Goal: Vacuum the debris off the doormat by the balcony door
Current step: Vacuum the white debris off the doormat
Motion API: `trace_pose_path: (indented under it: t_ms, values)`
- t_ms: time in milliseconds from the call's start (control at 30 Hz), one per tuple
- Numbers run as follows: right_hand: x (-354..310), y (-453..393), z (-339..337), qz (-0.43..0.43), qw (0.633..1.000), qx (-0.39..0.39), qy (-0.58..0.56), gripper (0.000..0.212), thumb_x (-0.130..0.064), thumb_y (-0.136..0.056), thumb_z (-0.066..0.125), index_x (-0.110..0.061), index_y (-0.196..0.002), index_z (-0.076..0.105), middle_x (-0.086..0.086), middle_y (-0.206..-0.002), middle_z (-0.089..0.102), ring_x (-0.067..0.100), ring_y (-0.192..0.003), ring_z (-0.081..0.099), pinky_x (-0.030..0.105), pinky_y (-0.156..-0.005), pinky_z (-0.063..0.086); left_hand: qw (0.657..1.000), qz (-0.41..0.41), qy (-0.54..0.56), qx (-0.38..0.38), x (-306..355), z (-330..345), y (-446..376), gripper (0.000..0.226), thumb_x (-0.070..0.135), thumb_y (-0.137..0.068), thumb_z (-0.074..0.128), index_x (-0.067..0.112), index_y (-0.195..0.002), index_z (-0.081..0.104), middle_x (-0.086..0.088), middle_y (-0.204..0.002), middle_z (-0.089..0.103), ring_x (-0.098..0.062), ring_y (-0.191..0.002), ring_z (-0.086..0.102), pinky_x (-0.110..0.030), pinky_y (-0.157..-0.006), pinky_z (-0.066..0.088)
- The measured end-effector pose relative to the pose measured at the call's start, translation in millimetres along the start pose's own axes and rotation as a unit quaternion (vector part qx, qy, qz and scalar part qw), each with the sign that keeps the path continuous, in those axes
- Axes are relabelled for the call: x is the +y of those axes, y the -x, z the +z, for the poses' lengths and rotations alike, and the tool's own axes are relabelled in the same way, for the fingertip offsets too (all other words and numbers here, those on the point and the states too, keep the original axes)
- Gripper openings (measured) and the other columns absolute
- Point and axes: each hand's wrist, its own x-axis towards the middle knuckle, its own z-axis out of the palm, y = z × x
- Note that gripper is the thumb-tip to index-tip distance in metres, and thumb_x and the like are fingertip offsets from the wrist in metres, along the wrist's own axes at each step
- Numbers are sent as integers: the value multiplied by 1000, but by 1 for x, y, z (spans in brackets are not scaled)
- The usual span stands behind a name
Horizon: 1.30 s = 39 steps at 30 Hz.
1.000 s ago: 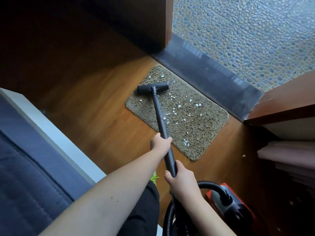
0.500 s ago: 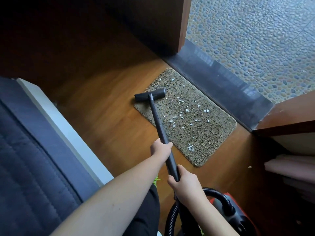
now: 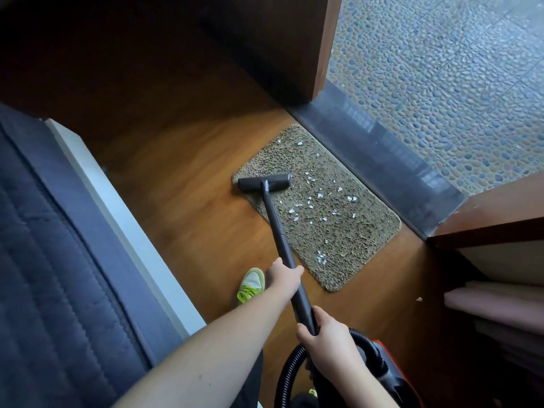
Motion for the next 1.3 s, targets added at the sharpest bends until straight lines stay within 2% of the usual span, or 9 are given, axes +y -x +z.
trace_pose_path:
  t_ms: [200,333,467,600,700,767,933,1100,1300]
  values:
    - [11,10,1,-5,1000,-5,13,17,-36,-84,54,-21,-79,46,6,-67,65,20,-60,66,32,-60,56,1000,-4,10,3,-13,9,8,50,24,-88,61,7,-134,51,-10,-130,59,-28,-114,58,-29,-89,46]
    - [11,16,1,3,1000,-9,10,18,-38,-84,55,-21,-90,52,6,-73,66,20,-63,66,32,-63,56,1000,-7,2,4,-16,9,12,51,25,-88,62,8,-135,50,-9,-132,58,-28,-117,57,-29,-92,45]
    - [11,22,0,-3,1000,-12,12,22,-37,-88,55,-22,-105,55,0,-78,66,10,-66,60,12,-57,44,1000,-12,-7,-4,-18,7,16,56,27,-88,61,10,-139,47,-8,-135,57,-27,-119,56,-29,-94,45]
    - [11,29,-4,1,1000,-9,11,31,-37,-90,56,-26,-119,54,-3,-84,63,3,-71,57,5,-61,41,1000,-17,-15,-15,-21,8,21,65,31,-87,61,12,-146,40,-7,-141,53,-26,-125,54,-30,-101,45]
    - [10,33,-7,16,1000,-6,4,40,-39,-91,55,-28,-130,48,-8,-90,59,1,-78,55,-1,-61,38,1000,-12,-22,-17,-22,12,22,65,30,-87,61,13,-146,40,-6,-139,54,-25,-124,54,-29,-98,45]
    - [9,33,-7,26,1000,-5,-4,41,-39,-92,55,-29,-131,47,-10,-90,60,1,-80,56,1,-63,39,999,-1,-37,-21,-20,14,20,60,30,-88,61,12,-143,43,-6,-137,56,-26,-121,56,-28,-94,45]
    - [7,26,-1,46,999,15,-22,32,-39,-90,56,-32,-120,50,-5,-88,64,9,-82,62,17,-73,45,997,19,-65,-32,-8,16,11,52,29,-88,61,10,-135,49,-8,-132,59,-28,-116,57,-27,-88,45]
    - [1,9,0,44,997,40,-50,15,-38,-85,57,-30,-98,55,2,-74,68,15,-67,66,29,-68,55,995,44,-86,-29,10,13,-3,49,27,-88,62,7,-132,52,-10,-130,60,-28,-117,57,-27,-86,43]
    - [-19,-12,-9,41,995,63,-66,15,-37,-85,54,-23,-91,54,2,-69,63,19,-62,64,32,-59,55,990,81,-114,-31,39,6,-22,31,31,-83,63,12,-108,61,-9,-109,67,-27,-87,57,-27,-69,40]
